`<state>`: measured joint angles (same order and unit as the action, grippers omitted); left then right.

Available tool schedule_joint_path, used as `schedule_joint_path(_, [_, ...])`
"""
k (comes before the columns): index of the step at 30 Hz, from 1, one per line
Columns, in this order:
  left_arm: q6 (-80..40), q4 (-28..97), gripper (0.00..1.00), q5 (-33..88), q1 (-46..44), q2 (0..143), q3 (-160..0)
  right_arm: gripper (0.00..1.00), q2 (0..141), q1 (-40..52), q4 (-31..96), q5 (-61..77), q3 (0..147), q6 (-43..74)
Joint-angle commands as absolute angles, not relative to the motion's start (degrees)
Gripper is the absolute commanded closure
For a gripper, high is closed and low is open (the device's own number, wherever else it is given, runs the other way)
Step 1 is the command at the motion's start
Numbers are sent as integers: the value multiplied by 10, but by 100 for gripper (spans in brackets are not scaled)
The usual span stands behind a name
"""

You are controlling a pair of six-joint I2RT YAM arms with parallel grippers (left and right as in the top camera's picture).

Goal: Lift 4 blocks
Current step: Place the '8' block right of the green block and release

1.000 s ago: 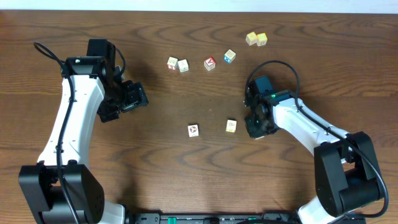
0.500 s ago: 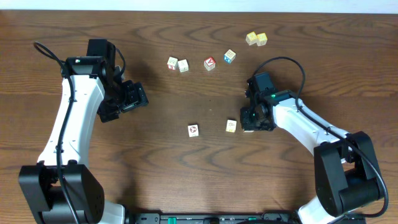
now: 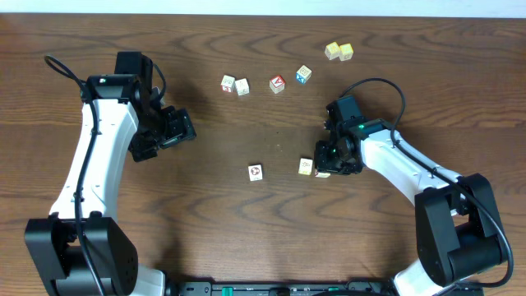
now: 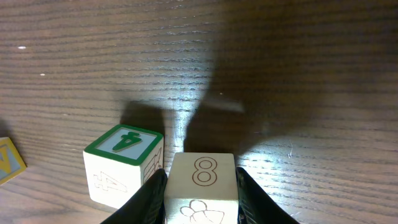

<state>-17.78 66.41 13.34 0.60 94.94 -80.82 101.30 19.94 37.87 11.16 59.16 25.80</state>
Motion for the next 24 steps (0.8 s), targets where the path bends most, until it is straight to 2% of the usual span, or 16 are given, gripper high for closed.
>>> schedule_joint_path(1, [-177,665,11,128,7,947,-807,68,1014,199,375,121,591,275])
schedule_joint_path(10, [-177,665,11,128,7,947,-807,64,1014,200,362,121,591,274])
schedule_joint_path(24, [-177,665,11,128,7,947,-807,67,1014,199,355,123,592,283])
